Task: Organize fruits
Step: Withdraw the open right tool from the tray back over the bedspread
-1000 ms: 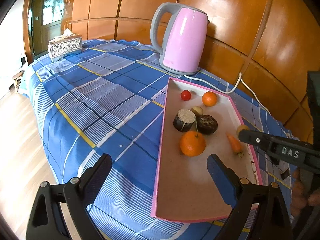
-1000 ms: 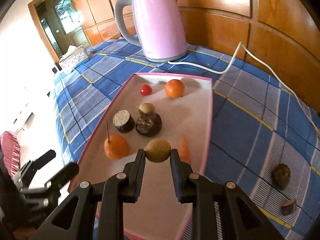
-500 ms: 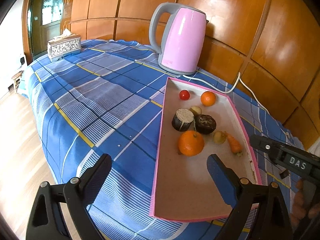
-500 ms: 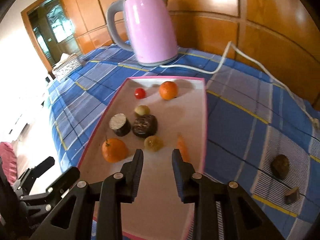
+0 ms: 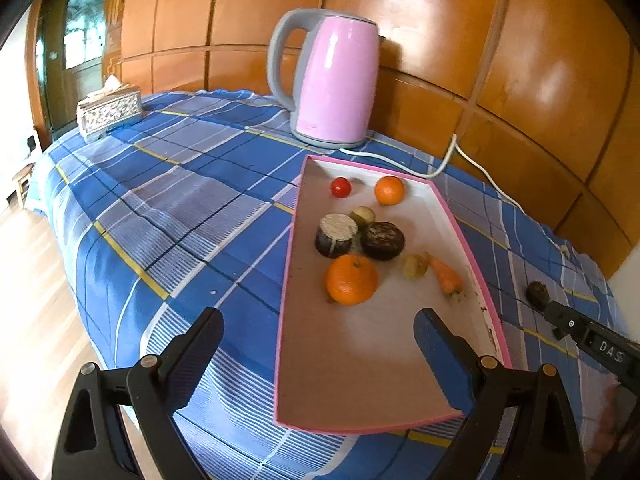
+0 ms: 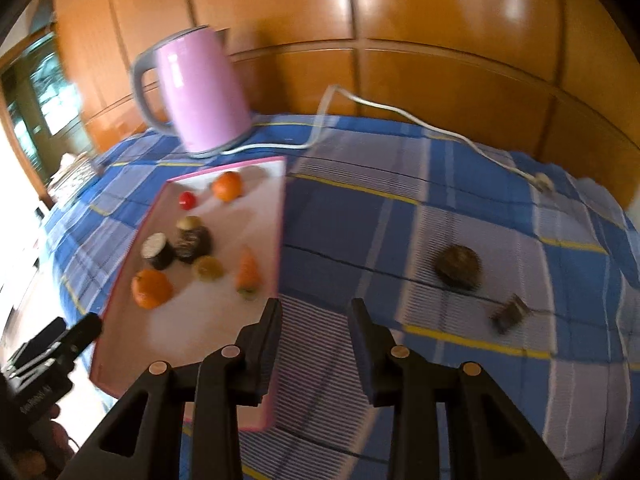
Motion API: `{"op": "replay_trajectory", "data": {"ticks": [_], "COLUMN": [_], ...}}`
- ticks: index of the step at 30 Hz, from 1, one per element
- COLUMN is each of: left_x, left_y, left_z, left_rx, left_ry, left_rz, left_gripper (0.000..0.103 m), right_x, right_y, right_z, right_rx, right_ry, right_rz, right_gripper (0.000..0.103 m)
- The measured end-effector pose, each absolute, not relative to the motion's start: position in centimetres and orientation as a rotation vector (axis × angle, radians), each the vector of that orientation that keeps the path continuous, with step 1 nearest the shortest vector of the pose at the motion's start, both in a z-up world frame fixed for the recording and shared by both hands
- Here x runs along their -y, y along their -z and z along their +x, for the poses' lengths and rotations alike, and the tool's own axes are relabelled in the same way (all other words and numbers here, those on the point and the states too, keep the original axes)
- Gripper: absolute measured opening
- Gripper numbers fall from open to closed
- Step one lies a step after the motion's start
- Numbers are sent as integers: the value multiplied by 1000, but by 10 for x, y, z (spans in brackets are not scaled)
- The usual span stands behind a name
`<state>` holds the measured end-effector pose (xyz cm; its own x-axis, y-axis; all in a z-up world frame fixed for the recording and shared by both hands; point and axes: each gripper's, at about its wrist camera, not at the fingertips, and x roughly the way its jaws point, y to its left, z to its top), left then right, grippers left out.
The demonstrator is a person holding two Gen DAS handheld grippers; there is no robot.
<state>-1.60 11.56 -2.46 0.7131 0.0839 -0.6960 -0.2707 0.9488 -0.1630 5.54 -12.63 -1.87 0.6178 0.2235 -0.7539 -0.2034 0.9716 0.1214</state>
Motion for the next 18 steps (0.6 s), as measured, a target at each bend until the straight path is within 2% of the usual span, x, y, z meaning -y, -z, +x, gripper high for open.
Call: {"op": "replay_trajectory", "data": {"ticks": [18], "left_x": [-68], "left_y": [16], "left_z": [-15], "left_rx": [-754], "left_ry": [-85], "left_rz": [-137], "left_gripper": [96], "right_x": [251], "right_y": [45], "right_z": [26], "right_rx": [-899], "right_ry": [81], "right_rz": [169], "right_gripper": [34]}}
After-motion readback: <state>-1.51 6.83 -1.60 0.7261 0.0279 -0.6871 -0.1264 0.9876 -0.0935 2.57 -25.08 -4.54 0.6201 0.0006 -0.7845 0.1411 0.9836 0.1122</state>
